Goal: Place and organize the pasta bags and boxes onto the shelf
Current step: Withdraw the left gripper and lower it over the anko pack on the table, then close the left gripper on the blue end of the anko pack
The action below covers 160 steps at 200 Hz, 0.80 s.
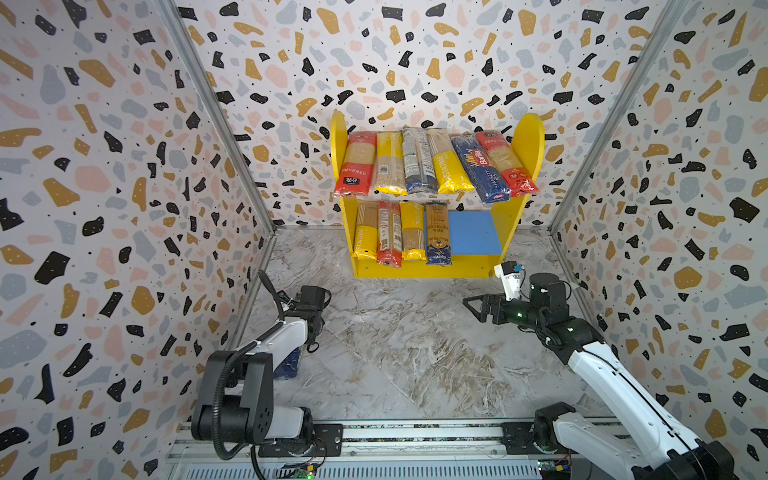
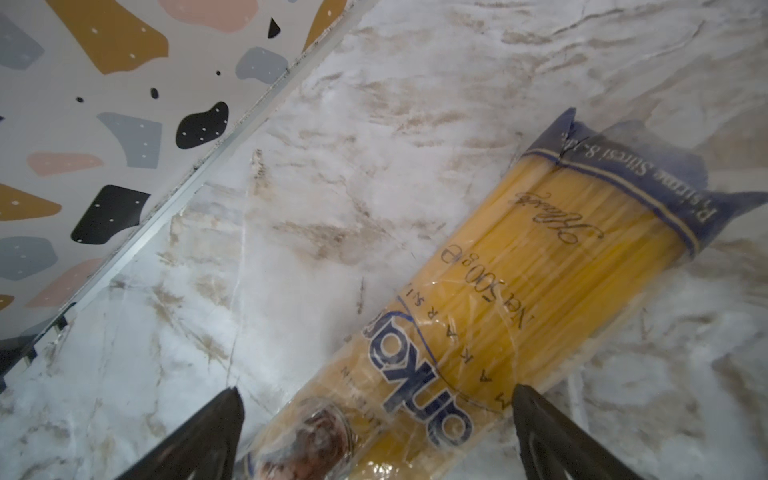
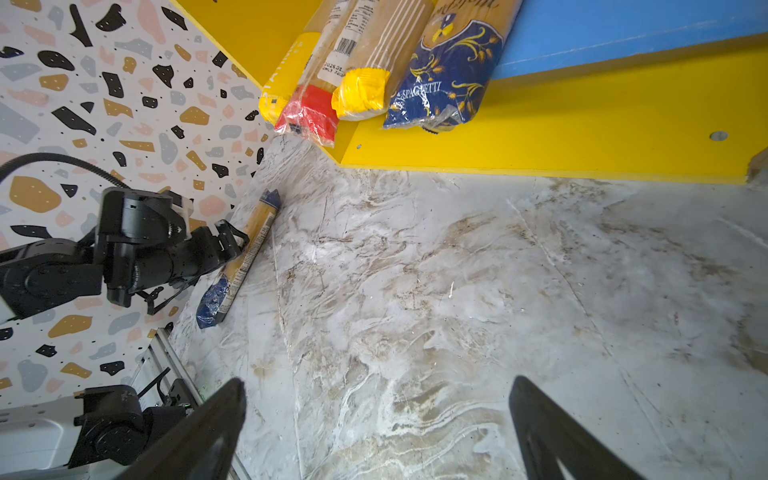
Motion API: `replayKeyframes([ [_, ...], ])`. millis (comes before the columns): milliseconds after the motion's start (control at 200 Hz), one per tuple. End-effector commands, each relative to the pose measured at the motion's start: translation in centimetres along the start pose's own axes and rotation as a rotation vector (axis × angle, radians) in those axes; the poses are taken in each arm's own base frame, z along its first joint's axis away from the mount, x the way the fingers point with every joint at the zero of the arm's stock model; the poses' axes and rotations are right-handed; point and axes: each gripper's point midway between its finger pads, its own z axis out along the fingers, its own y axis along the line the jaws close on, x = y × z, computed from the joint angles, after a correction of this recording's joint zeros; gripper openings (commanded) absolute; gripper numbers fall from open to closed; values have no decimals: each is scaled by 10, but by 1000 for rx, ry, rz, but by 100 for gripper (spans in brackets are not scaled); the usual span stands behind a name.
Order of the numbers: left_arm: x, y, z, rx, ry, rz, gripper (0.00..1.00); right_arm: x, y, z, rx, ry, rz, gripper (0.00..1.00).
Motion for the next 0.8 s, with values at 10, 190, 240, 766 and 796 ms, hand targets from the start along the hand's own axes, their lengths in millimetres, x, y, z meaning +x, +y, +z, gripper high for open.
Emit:
replayKeyframes([
  [10, 2, -11, 5, 41, 20, 22, 99, -5, 6, -10, -4, -29, -22, 99],
  [190, 13, -22, 15, 74, 61, 54, 96, -7, 9, -17, 0, -47, -21, 99],
  [240, 16, -26, 17, 86, 75, 60, 96, -8, 10, -19, 2, -49, -19, 99],
  [766, 21, -96, -40, 466, 114, 48, 73, -18, 14, -26, 9, -79, 6, 99],
  [796, 23, -100, -45, 479, 112, 60, 73, -18, 14, -26, 8, -79, 6, 99],
])
